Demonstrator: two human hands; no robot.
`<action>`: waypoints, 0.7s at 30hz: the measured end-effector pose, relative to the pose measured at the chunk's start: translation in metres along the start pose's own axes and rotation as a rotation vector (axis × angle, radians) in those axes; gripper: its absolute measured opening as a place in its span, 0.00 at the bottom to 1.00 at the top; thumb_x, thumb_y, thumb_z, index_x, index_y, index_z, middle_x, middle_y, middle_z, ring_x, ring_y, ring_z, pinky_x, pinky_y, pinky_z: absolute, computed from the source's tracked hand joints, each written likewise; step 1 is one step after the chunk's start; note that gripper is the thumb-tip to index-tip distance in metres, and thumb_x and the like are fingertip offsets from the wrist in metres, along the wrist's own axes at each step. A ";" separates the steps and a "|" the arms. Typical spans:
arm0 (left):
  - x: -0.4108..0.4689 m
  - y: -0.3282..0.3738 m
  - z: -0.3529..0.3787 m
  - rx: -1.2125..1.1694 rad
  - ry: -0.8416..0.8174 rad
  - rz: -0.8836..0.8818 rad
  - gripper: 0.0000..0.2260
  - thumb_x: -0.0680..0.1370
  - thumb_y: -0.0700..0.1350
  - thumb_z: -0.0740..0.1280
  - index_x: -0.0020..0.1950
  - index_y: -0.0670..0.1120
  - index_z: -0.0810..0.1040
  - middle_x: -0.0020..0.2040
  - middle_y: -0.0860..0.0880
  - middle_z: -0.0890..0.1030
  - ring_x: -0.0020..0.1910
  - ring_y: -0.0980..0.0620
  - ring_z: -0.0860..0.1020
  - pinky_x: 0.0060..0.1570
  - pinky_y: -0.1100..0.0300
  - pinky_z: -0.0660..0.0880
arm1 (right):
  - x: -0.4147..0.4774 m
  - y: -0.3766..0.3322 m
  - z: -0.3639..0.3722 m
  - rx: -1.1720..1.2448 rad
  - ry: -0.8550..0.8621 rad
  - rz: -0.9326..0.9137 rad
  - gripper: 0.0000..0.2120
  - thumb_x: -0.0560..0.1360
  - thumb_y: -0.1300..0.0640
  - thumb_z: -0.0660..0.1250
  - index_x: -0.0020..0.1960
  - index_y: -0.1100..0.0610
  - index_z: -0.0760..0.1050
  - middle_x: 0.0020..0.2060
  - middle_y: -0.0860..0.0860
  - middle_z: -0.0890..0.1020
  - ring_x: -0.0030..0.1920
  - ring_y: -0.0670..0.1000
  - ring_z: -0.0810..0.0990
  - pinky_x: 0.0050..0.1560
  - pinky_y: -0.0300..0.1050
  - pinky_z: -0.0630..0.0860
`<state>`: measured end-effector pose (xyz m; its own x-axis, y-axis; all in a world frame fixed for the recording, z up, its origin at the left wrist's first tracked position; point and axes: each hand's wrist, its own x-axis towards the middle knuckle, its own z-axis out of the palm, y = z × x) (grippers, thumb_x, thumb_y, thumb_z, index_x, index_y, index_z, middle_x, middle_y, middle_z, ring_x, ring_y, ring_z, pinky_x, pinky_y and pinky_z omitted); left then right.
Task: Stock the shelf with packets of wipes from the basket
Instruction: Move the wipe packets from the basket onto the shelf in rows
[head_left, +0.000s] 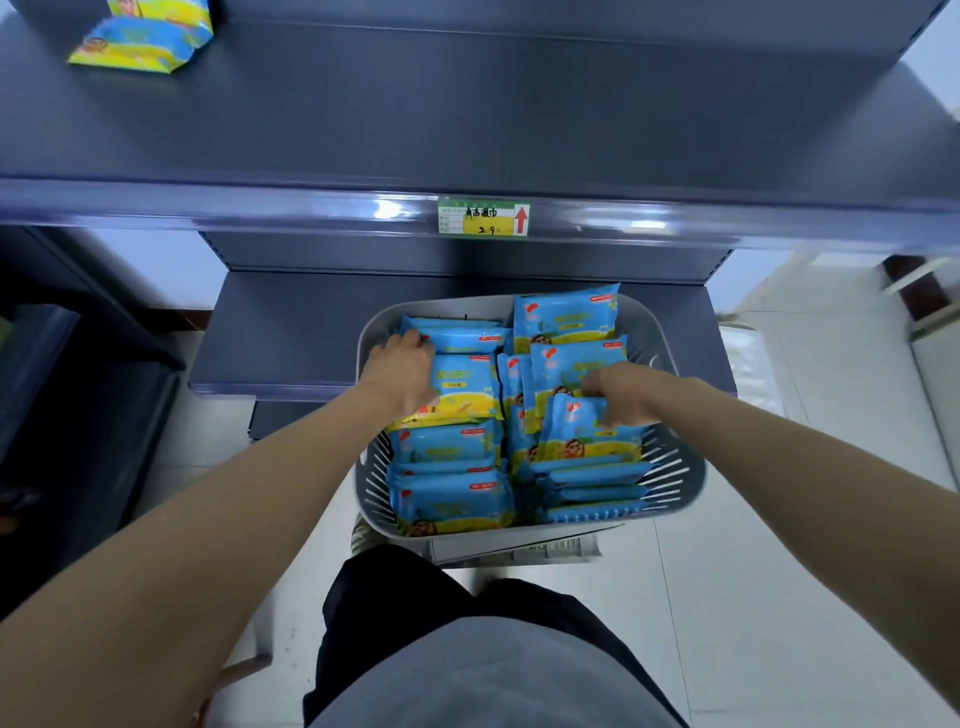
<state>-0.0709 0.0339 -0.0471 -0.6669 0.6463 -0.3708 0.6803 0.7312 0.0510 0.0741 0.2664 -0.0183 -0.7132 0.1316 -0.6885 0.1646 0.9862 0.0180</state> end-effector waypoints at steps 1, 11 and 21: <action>-0.001 0.002 0.000 -0.003 -0.021 -0.012 0.30 0.70 0.53 0.71 0.67 0.42 0.66 0.66 0.42 0.67 0.65 0.40 0.66 0.64 0.45 0.66 | -0.001 0.002 0.000 -0.018 -0.004 0.017 0.19 0.73 0.60 0.66 0.63 0.58 0.70 0.60 0.57 0.75 0.58 0.58 0.75 0.53 0.48 0.72; -0.018 0.010 -0.018 0.005 -0.045 0.000 0.15 0.68 0.50 0.73 0.46 0.44 0.73 0.48 0.45 0.77 0.51 0.43 0.75 0.53 0.52 0.66 | -0.013 0.004 -0.007 -0.066 -0.071 0.087 0.17 0.72 0.59 0.70 0.60 0.61 0.75 0.55 0.56 0.79 0.55 0.57 0.78 0.53 0.48 0.76; -0.049 -0.026 -0.129 -0.313 0.242 0.030 0.10 0.68 0.45 0.74 0.44 0.43 0.77 0.36 0.49 0.74 0.44 0.44 0.76 0.35 0.59 0.65 | -0.059 -0.028 -0.155 0.161 0.398 -0.012 0.10 0.66 0.54 0.74 0.46 0.54 0.80 0.37 0.51 0.78 0.40 0.52 0.75 0.38 0.42 0.69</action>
<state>-0.0953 0.0112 0.0892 -0.7257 0.6741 -0.1375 0.6002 0.7180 0.3524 0.0061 0.2468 0.1348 -0.9179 0.1794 -0.3538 0.2361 0.9638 -0.1238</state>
